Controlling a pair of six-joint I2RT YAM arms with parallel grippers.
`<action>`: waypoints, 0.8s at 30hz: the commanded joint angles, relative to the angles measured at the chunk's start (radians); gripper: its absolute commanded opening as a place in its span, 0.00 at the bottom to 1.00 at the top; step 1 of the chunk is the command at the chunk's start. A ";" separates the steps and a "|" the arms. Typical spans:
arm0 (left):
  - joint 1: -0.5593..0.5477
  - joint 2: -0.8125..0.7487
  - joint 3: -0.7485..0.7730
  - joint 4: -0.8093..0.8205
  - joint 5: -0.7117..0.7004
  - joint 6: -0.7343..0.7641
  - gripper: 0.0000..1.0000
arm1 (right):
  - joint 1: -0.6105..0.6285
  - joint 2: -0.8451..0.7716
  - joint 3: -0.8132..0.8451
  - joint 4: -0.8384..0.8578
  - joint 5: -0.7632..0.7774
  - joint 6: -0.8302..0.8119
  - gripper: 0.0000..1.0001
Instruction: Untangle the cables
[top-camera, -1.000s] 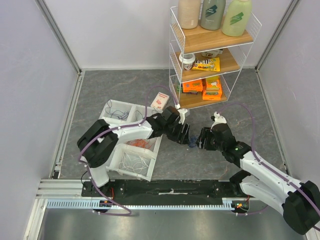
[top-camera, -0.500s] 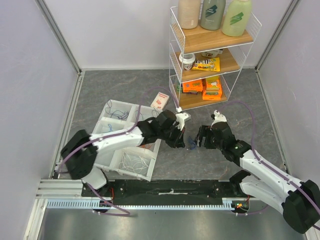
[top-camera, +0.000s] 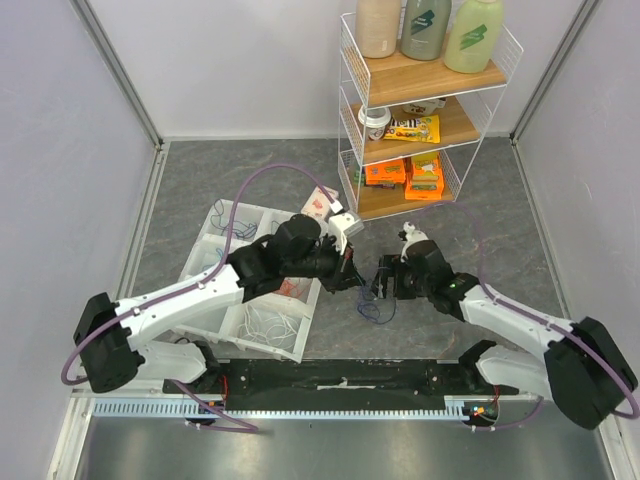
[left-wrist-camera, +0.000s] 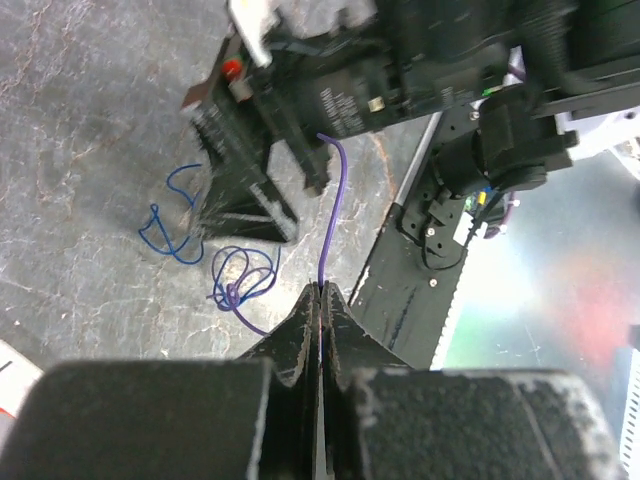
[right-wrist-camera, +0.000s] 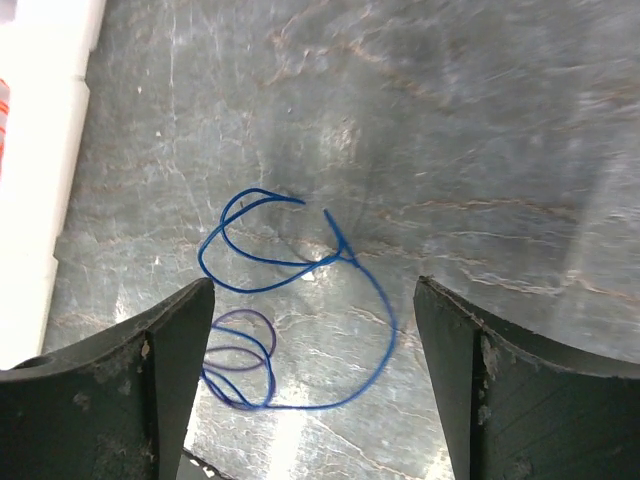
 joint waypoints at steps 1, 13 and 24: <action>-0.004 -0.104 -0.014 0.072 0.078 -0.053 0.02 | 0.057 0.092 0.044 0.102 0.005 0.025 0.86; -0.003 -0.349 -0.025 0.204 0.282 -0.046 0.02 | 0.105 0.179 0.046 0.043 0.289 0.152 0.56; -0.004 -0.618 0.103 -0.104 -0.063 0.212 0.02 | 0.068 -0.051 0.015 -0.100 0.446 0.157 0.24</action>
